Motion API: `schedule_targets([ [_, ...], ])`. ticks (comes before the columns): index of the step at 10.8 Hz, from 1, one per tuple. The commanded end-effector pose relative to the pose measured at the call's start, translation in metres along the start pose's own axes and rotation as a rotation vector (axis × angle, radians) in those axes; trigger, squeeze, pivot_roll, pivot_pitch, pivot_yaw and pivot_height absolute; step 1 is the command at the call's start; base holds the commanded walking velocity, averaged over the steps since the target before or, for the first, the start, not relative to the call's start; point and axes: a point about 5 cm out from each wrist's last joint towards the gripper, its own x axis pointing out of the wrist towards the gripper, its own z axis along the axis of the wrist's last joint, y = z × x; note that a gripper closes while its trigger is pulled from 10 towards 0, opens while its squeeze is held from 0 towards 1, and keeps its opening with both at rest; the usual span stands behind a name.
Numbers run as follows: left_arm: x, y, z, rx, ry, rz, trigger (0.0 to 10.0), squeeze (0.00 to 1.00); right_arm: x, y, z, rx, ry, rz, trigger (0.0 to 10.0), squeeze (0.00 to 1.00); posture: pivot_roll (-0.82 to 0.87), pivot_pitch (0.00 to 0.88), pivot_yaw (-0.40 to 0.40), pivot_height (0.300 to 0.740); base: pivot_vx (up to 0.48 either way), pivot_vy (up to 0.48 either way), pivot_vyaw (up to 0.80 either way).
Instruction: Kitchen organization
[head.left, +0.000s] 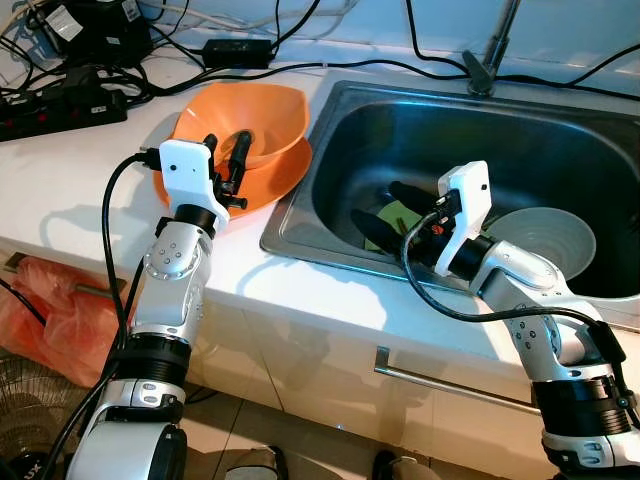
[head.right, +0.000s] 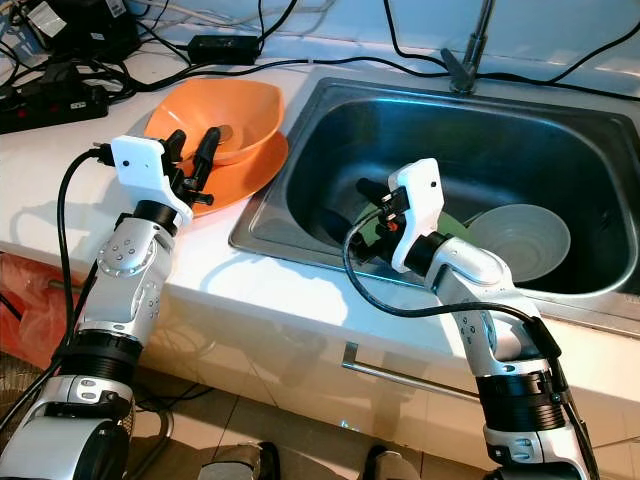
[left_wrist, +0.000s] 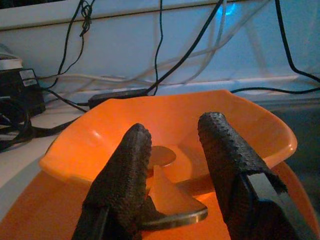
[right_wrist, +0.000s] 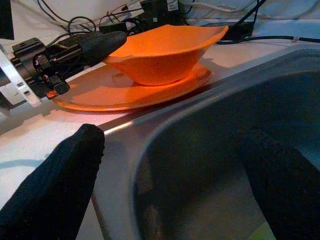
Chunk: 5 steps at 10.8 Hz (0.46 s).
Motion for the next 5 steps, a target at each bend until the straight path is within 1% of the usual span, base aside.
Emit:
schedule_targets([
  [1,-0.0009,0.0025,0.0015,-0.002,-0.011,0.005,0.0,0.00,-0.0001,0.0050,-0.0032,-0.003,0.013,0.013,10.0,1.00,0.04,0.102,0.057,0.740,0.000,0.000,0.00],
  [5,-0.0010,0.0030,0.0019,0.005,-0.015,0.009,0.0,0.00,0.0008,0.0035,-0.0029,-0.009,0.012,0.000,10.0,1.00,0.04,0.103,0.056,0.740,0.000,0.000,0.00],
])
